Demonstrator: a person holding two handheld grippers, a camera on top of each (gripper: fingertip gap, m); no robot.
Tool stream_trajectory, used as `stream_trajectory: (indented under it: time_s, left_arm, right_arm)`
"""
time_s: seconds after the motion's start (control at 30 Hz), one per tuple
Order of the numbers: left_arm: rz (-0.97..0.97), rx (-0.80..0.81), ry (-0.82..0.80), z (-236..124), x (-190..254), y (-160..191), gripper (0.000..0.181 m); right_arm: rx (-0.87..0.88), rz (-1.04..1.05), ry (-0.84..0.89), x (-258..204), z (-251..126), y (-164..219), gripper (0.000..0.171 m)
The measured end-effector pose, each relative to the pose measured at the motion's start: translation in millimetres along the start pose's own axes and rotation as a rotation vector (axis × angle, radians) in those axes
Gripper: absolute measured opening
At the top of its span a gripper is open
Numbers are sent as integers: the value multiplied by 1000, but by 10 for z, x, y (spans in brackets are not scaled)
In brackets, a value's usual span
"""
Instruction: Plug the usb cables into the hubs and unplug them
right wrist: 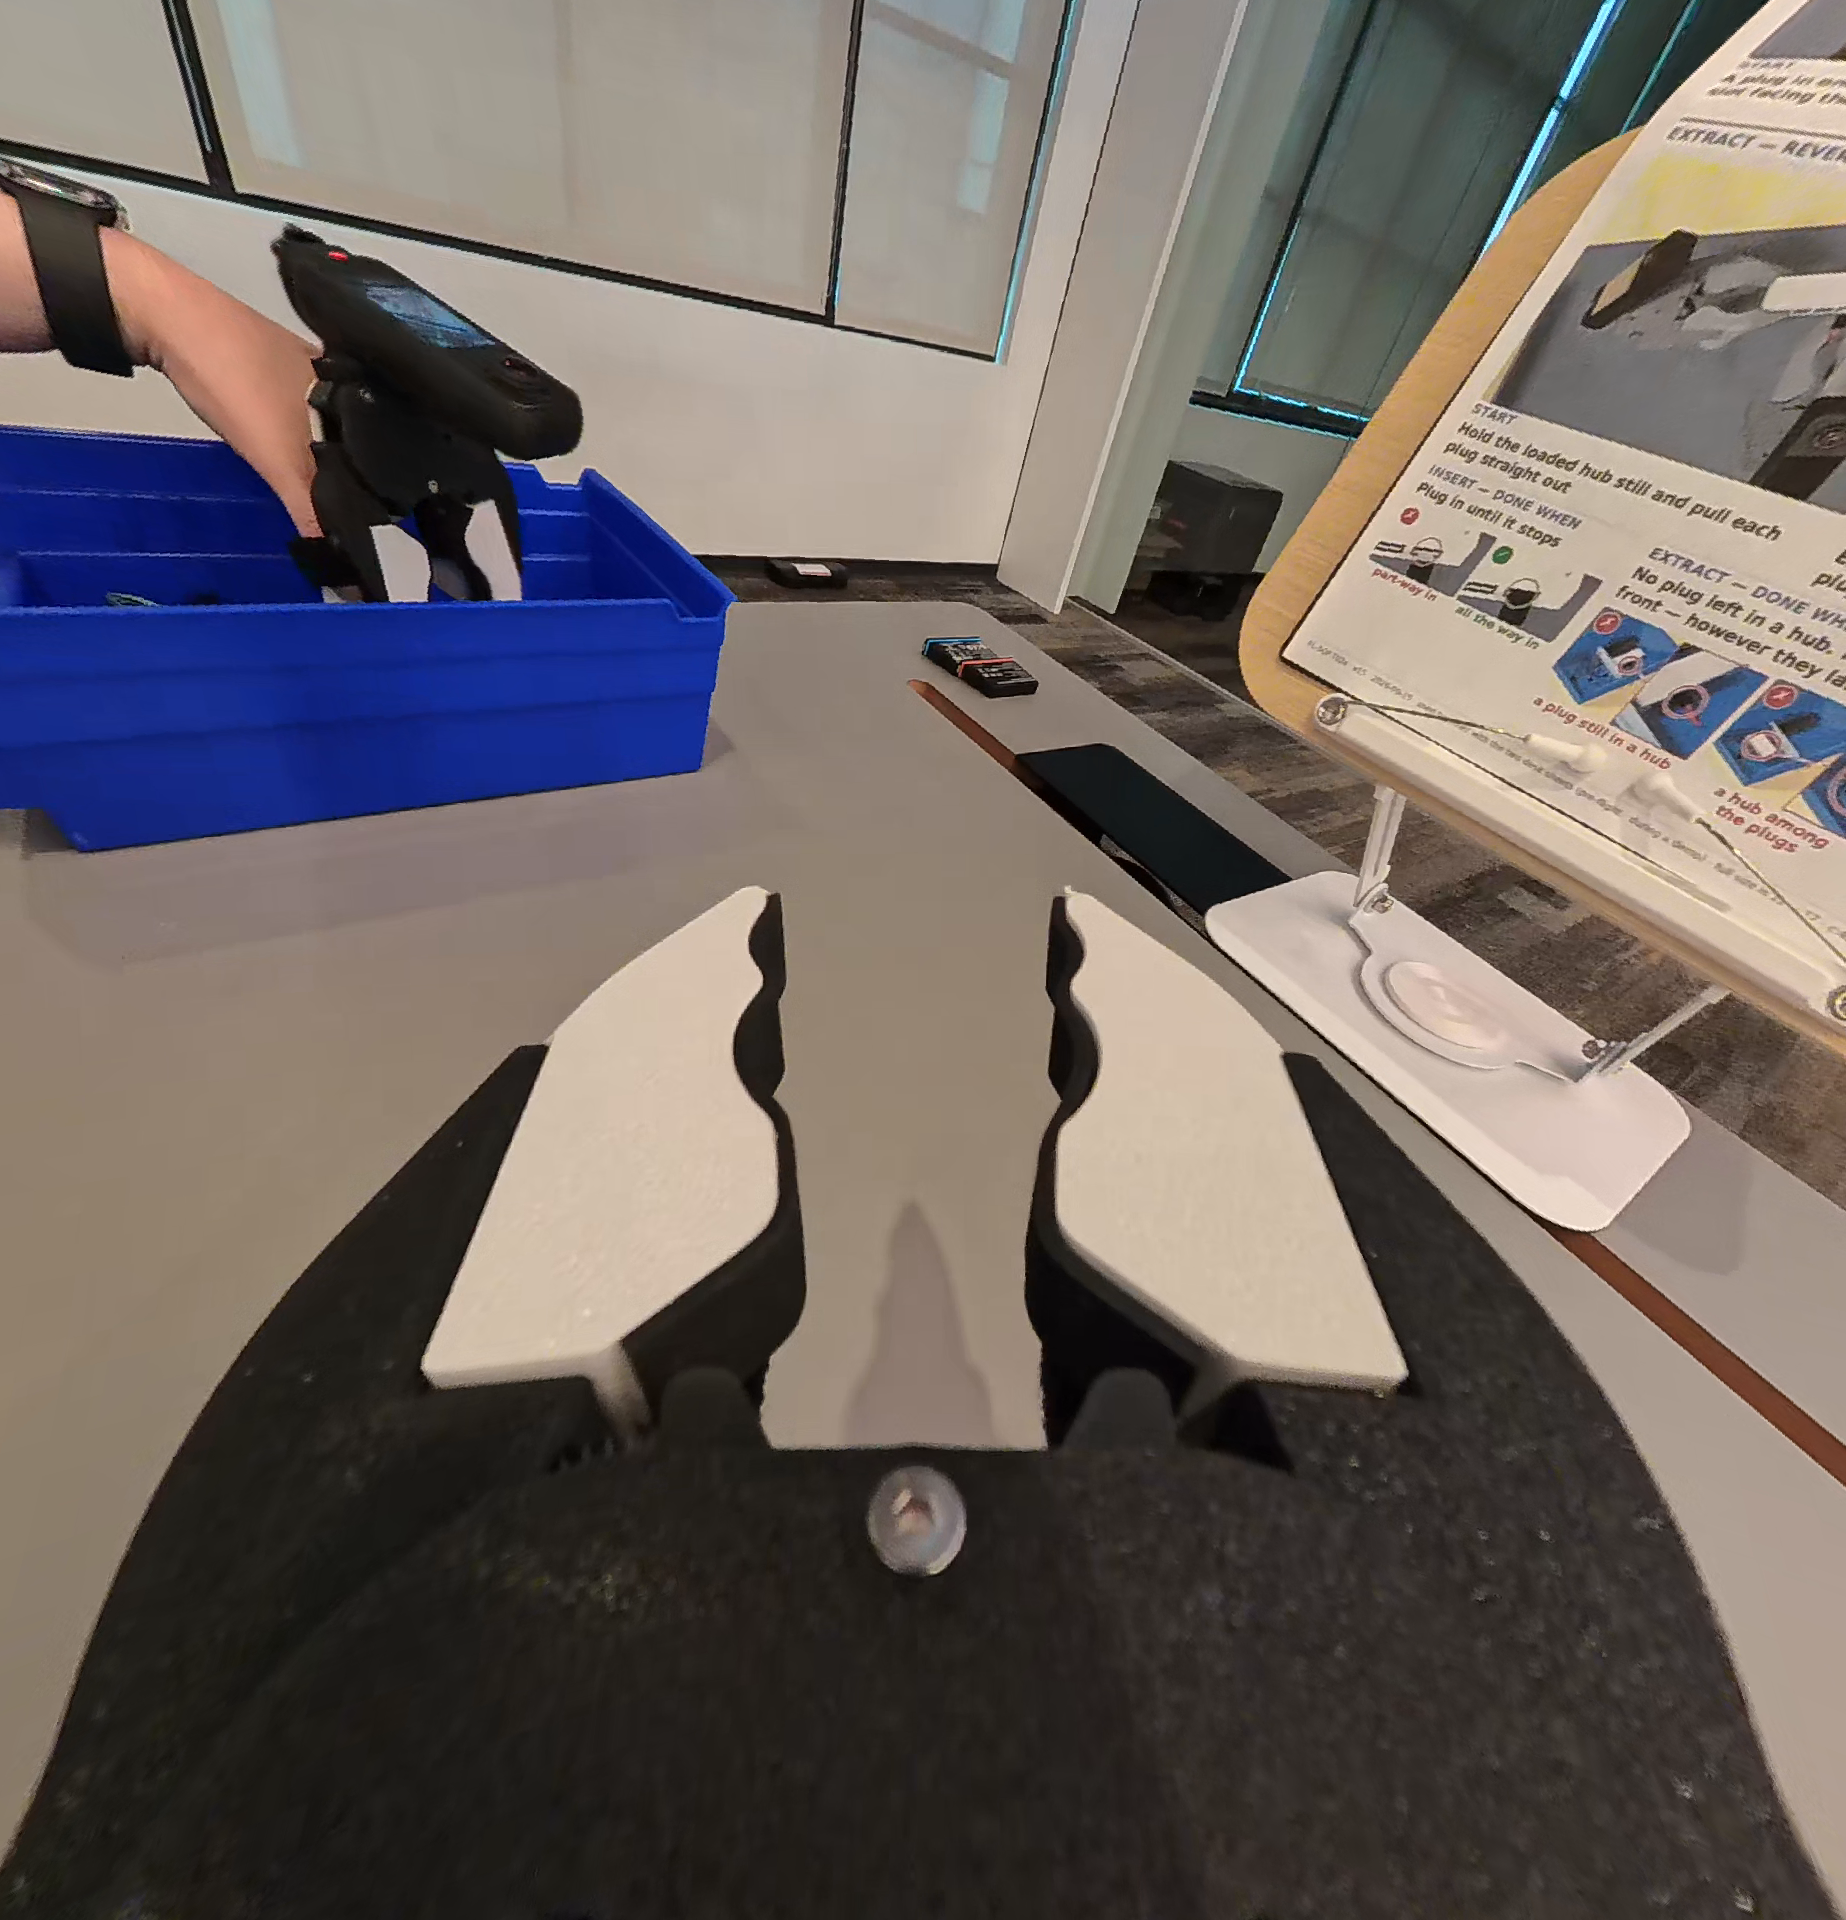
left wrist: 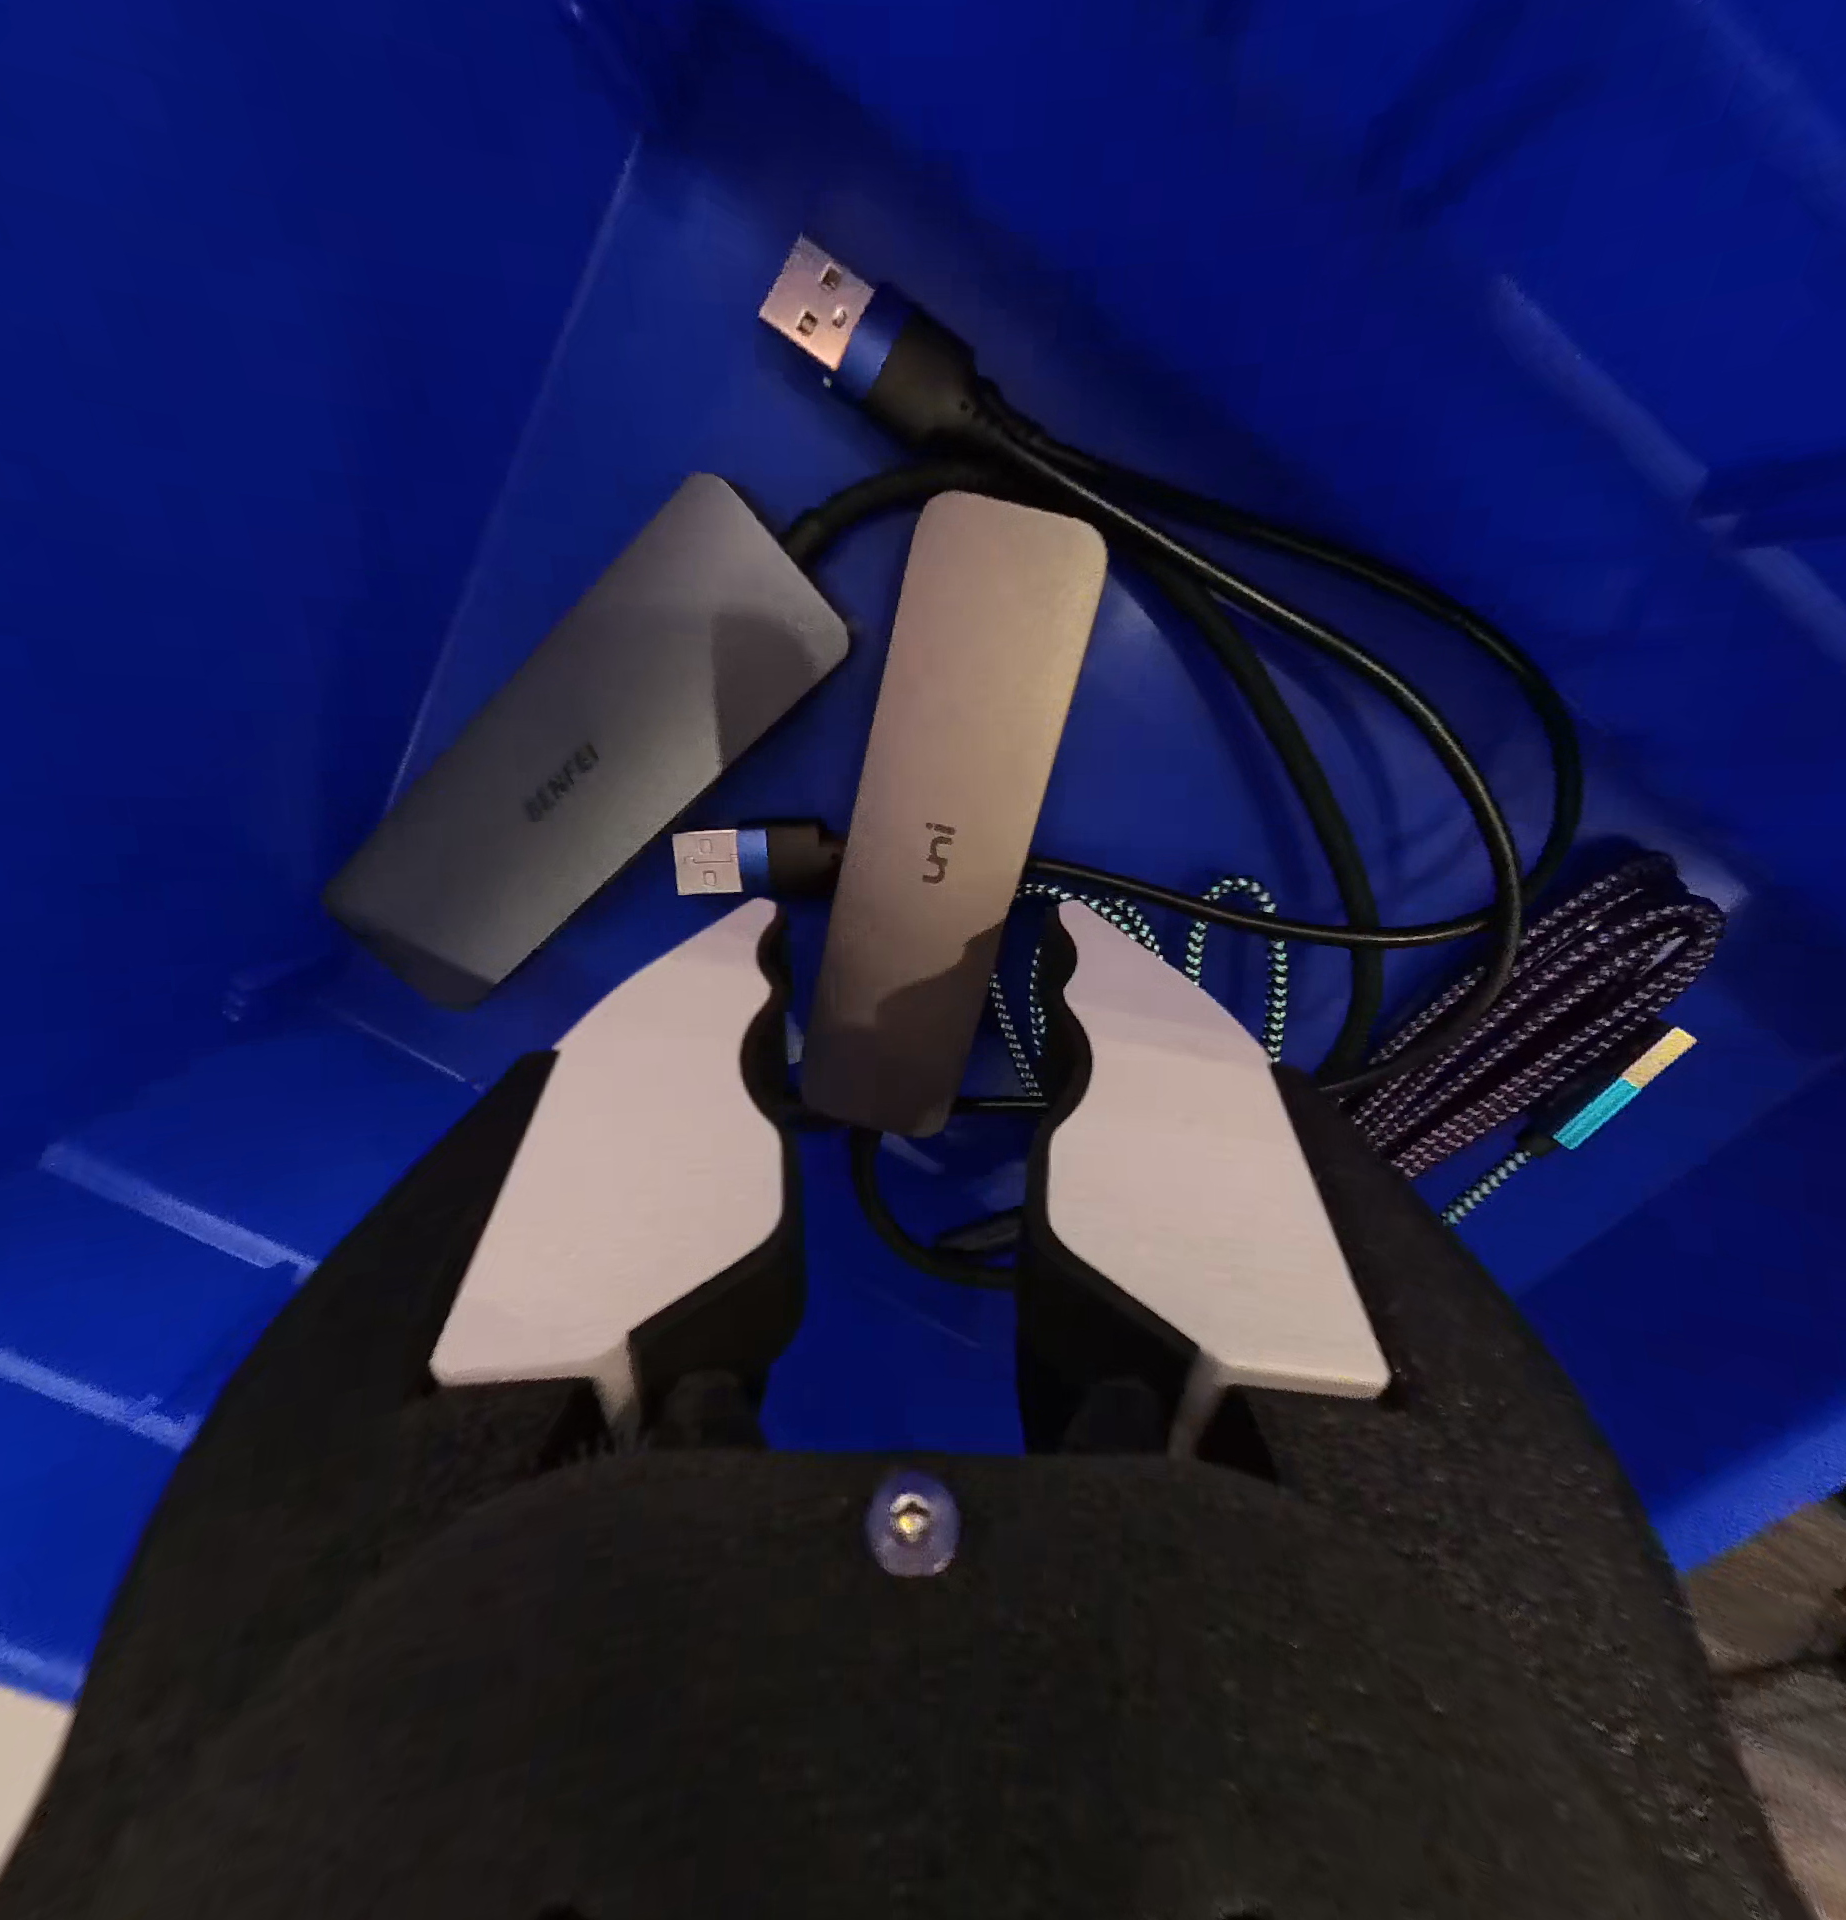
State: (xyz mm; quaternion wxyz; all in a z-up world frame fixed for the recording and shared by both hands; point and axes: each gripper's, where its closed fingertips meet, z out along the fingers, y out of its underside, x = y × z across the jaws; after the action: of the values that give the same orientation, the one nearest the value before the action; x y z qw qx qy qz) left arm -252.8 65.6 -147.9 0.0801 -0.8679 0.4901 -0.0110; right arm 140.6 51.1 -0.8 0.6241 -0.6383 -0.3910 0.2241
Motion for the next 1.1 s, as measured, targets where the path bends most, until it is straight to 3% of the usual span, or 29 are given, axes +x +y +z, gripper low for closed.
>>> stream_trajectory:
  time_s: [0.27, 0.5, 0.83, 1.1]
  left_arm:
    - [-65, -6, 133, 28, 60, 10, 34]
    - [-45, 92, 66, -109, 2, -78, 33]
    - [-39, 168, -85, -1022, -112, -102, 33]
    - [115, 213, -151, -1786, 259, -760, 33]
  right_arm:
    - [-5, -7, -4, -14, 8, 31, 48]
    - [3, -7, -2, -3, -35, 17, 48]
    - [38, 0, -2, 30, -104, -43, 48]
    - [70, 13, 11, 80, -224, -80, 49]
